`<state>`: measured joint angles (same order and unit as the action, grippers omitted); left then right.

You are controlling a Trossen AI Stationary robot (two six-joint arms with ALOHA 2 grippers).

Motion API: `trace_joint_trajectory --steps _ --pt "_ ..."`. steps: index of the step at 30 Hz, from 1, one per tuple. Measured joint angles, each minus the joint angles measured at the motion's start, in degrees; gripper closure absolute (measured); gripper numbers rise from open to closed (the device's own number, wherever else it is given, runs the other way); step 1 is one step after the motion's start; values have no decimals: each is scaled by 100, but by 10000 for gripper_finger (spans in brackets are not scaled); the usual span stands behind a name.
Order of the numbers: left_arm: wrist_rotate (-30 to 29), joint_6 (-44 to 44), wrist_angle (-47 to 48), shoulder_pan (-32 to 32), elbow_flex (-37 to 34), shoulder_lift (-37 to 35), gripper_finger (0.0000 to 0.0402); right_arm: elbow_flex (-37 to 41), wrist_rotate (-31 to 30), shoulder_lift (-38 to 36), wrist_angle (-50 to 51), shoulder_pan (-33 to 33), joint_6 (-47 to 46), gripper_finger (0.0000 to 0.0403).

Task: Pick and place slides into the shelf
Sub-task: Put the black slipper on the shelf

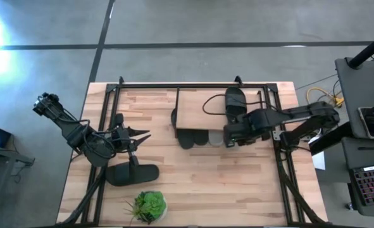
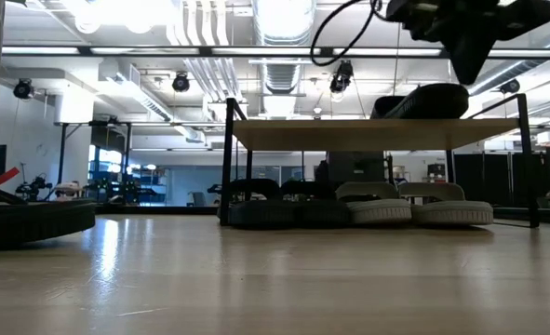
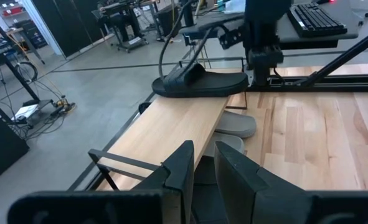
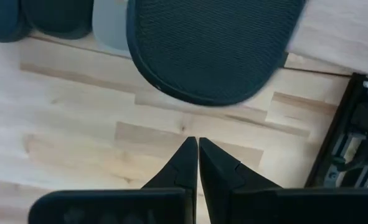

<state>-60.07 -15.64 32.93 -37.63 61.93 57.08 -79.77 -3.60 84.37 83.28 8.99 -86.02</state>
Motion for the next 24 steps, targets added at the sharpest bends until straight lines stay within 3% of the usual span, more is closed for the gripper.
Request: trace_joint_trajectory --steps 16,24 --pt "0 1 43 0 2 0 352 -59 -852 169 -168 -122 101 394" --pt "0 -13 61 0 2 0 352 -184 -695 112 -166 100 69 394"
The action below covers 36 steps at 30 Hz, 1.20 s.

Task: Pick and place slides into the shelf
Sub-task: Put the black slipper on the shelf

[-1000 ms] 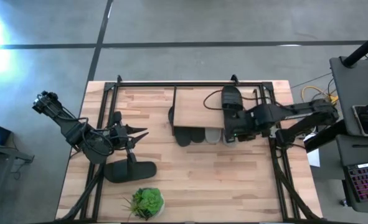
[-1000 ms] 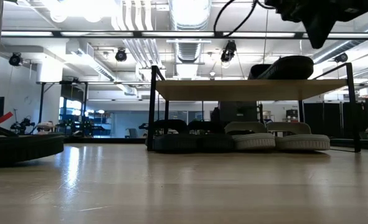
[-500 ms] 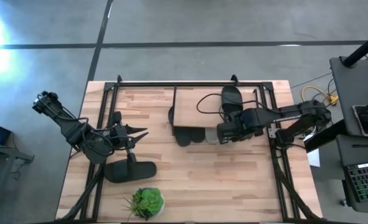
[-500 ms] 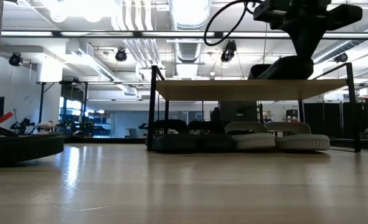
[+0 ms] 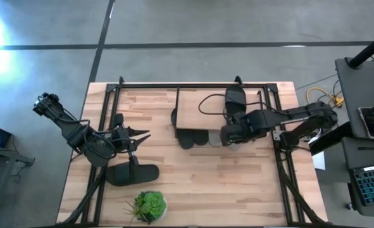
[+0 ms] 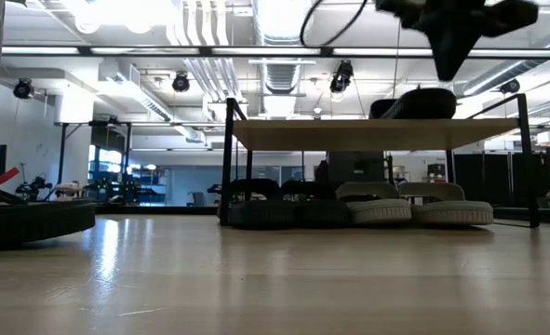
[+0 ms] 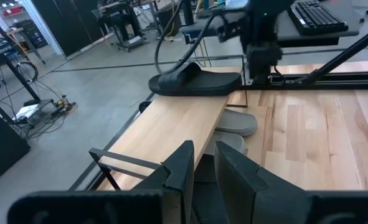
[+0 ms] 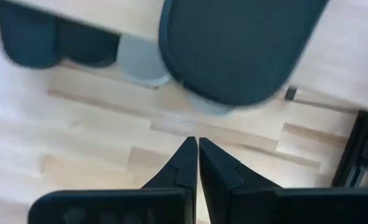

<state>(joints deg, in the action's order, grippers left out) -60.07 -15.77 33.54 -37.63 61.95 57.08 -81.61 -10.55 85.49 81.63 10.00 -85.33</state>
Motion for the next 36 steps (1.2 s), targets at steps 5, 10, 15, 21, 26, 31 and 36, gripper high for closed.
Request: trace_joint_trajectory --steps 5,10,15,21,26,31,36 --pt "570 2 -1 10 6 -8 352 -332 -272 -42 362 502 -450 394" --pt "1335 -262 35 263 166 33 352 -561 -406 -76 836 934 -1042 394" --pt "1366 -1669 1406 898 889 209 359 -559 -412 -120 843 1173 -1380 394" --pt "2933 -2445 3035 1180 1655 555 398 -435 -318 -105 -714 1404 -1262 394" --pt "4067 -2983 4287 1098 1650 823 401 -56 -517 -101 -2969 1380 -575 394" --pt "5160 -3295 5651 665 1612 1163 401 332 -712 -95 -4539 1333 179 394" --pt "5566 -2928 5371 -155 1598 1296 401 449 -653 156 -4937 1246 482 375"
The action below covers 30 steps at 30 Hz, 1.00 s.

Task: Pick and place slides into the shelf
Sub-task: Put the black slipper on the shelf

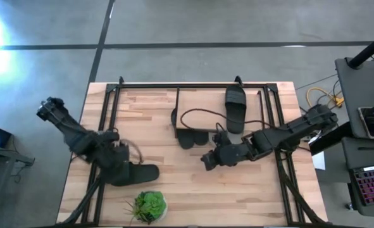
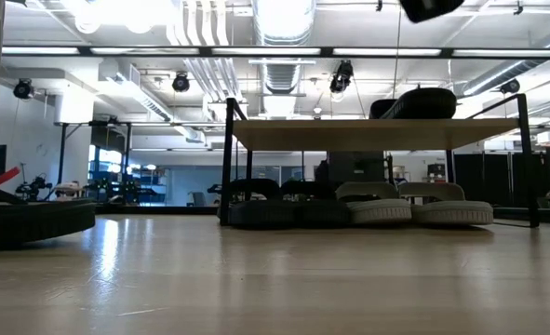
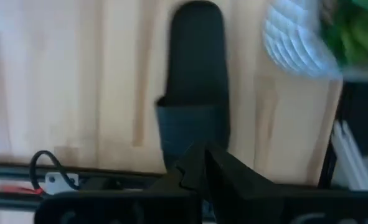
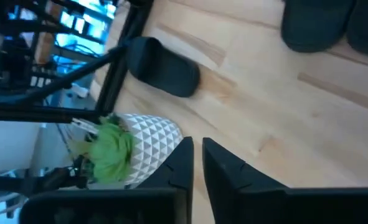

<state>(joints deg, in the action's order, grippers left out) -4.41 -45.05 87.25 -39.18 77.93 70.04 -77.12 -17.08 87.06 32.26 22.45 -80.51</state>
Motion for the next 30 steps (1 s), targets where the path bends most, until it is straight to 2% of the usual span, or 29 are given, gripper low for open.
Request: trace_joint_trajectory --steps 4,7,10,14,16,20,24,30 --pt "332 485 113 -464 -68 240 401 -2 53 197 -29 -17 42 346" --pt "913 1759 294 -469 -45 532 401 -33 56 235 -64 -44 256 319" --pt "1248 3040 273 -347 9 809 401 -105 -41 194 -128 -80 486 290" --pt "2209 4758 279 161 24 1226 402 -244 -144 64 -131 -104 703 258" --pt "2445 5371 277 501 24 1477 402 -293 -157 17 -136 -103 726 247" --pt "2453 6558 275 1193 24 2034 402 -328 -155 10 -121 -73 815 235" --pt "2486 7284 275 1808 24 2509 402 -330 -148 9 -118 -61 792 235" --pt "2718 8444 70 2248 -87 2863 402 -330 -100 10 -114 -59 757 235"
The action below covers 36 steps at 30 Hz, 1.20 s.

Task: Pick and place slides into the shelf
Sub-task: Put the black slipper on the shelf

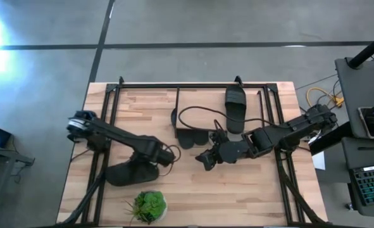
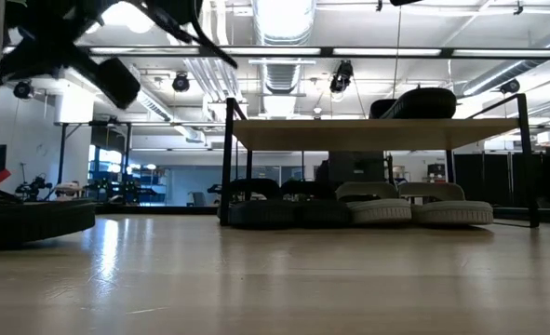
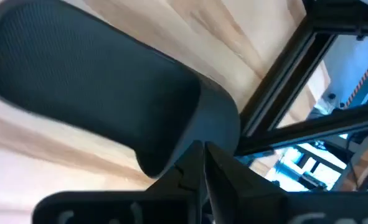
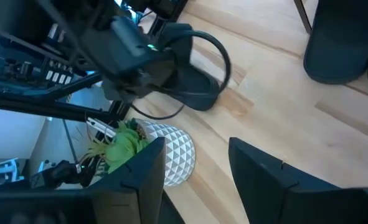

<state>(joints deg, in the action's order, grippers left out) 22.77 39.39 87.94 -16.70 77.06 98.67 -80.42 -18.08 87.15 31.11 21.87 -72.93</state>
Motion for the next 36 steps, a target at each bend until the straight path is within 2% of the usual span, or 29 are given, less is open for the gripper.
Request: trace_joint_trajectory --steps 5,9,12,18,22,26,36 --pt "17 62 -311 111 -390 15 402 2 1 0 4 13 -3 234" --pt "-987 48 -530 113 -822 -35 394 2 1 0 5 24 104 234" --pt "-1096 1 -553 120 -1065 -81 366 2 1 0 6 24 150 234" --pt "-933 -338 -574 58 -1144 -171 292 4 3 0 13 24 326 234" --pt "-640 -305 -488 47 -977 -242 262 7 3 0 41 24 405 233" --pt "-178 -255 -572 47 -1017 -244 259 7 6 0 156 24 414 232" --pt "-175 -126 -896 8 -1280 -234 259 9 28 2 472 63 399 232"
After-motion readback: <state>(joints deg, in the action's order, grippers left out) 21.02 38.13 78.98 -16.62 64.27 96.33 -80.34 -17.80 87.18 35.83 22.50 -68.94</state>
